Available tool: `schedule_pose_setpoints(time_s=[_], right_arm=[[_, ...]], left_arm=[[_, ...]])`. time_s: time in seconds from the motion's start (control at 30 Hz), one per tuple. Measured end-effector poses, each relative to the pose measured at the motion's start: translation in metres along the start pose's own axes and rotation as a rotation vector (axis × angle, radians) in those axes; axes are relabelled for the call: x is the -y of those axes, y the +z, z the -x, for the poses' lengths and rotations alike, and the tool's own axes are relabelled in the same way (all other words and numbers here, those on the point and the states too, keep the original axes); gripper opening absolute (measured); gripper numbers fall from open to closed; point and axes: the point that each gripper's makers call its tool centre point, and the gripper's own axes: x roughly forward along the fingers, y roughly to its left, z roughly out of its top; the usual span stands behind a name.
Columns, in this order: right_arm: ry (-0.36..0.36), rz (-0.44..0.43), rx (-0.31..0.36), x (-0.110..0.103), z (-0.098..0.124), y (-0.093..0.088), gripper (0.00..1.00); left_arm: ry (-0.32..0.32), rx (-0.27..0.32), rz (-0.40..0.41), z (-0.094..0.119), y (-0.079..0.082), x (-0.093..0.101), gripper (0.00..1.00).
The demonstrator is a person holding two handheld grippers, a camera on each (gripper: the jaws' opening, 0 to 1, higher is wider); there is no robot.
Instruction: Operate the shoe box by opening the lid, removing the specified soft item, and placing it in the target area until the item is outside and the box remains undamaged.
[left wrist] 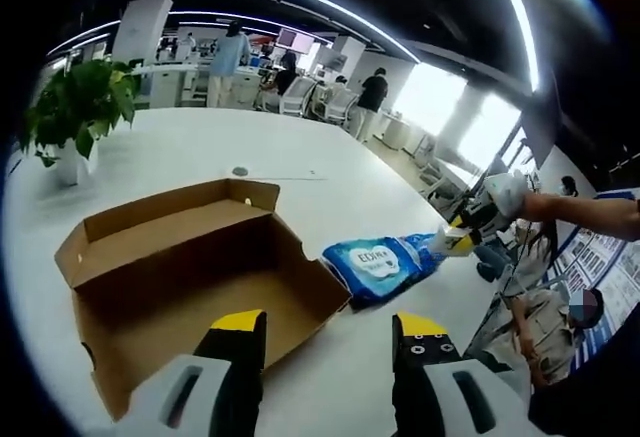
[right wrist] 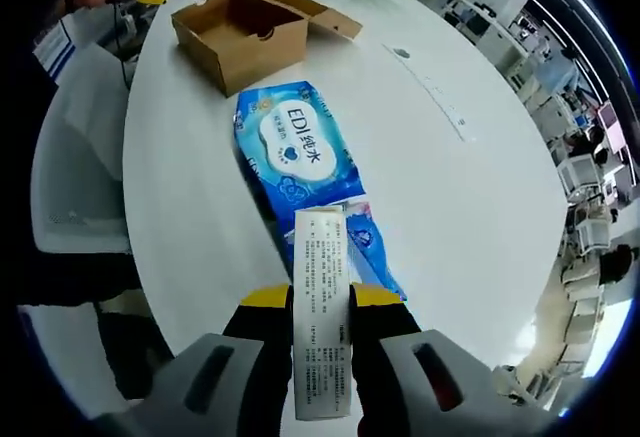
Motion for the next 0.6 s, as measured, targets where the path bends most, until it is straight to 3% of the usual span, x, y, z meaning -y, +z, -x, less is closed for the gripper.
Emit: schedule_pose_setpoints(time_s=[0.3,0.6], right_arm=[[-0.004,0.076,-0.018,0.036,-0.006,0.013,0.19],[0.011,0.119,-0.032,0.067,-0.031,0.022,0.19]], left_arm=[[0.058,0.016,0.036,0.015,-0.005,-0.014,0.51],[0.141,0.031,0.089,0.041,-0.015,-0.035,0.51]])
